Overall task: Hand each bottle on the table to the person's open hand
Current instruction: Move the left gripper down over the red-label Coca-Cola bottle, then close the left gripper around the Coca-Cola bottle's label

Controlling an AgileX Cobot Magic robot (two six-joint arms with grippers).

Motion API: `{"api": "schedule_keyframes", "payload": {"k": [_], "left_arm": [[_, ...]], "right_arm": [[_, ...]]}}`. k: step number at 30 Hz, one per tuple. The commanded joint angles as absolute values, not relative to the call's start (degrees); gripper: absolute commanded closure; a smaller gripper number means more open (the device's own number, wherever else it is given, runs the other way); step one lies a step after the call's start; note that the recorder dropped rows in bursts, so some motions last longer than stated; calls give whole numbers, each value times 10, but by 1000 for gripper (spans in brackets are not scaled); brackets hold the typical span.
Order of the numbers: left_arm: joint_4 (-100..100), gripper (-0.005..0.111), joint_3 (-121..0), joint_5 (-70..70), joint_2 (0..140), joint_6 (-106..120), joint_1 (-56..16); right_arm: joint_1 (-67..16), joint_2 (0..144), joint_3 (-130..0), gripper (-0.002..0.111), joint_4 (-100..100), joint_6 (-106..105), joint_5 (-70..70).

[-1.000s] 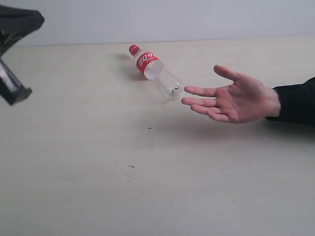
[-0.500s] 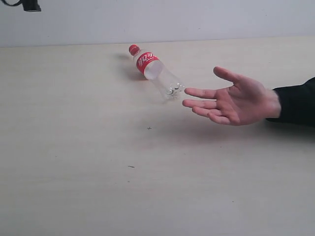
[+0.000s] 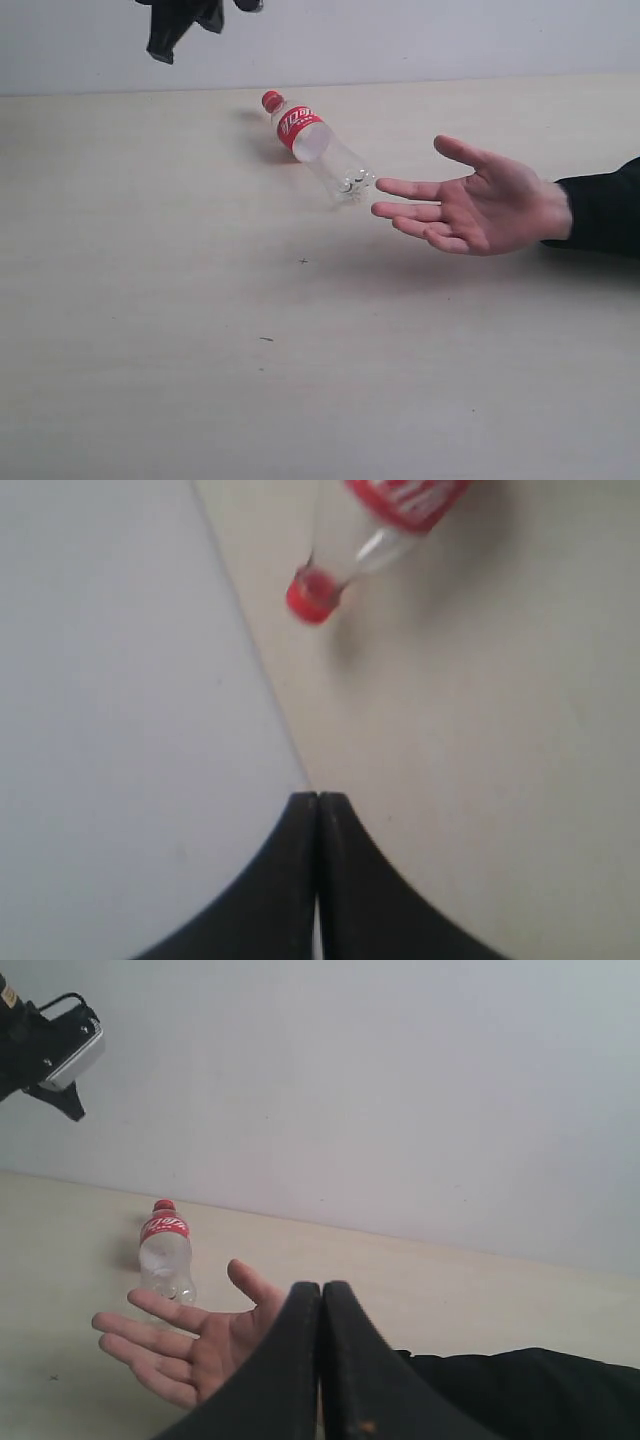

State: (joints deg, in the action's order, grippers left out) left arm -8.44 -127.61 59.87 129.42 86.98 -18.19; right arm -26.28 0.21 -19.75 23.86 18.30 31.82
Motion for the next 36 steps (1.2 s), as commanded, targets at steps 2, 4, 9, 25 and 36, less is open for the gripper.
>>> {"api": "schedule_keyframes", "payload": {"k": [2, 4, 9, 25, 36], "left_arm": [[-11, 107, -1288, 636, 1318, 965, -206], [21, 107, -1288, 635, 1325, 988, -211], [116, 107, -1288, 633, 1330, 1077, -212], [89, 31, -1288, 570, 1378, 1143, -212], [67, 31, -1288, 532, 1409, 1173, -212]], "right_arm": [[-260, 0, -201, 108, 241, 182, 316], [-260, 0, -201, 108, 241, 182, 316], [-260, 0, -201, 108, 241, 182, 316], [-260, 0, -201, 108, 241, 182, 316], [-260, 0, -201, 108, 241, 183, 316]]}}
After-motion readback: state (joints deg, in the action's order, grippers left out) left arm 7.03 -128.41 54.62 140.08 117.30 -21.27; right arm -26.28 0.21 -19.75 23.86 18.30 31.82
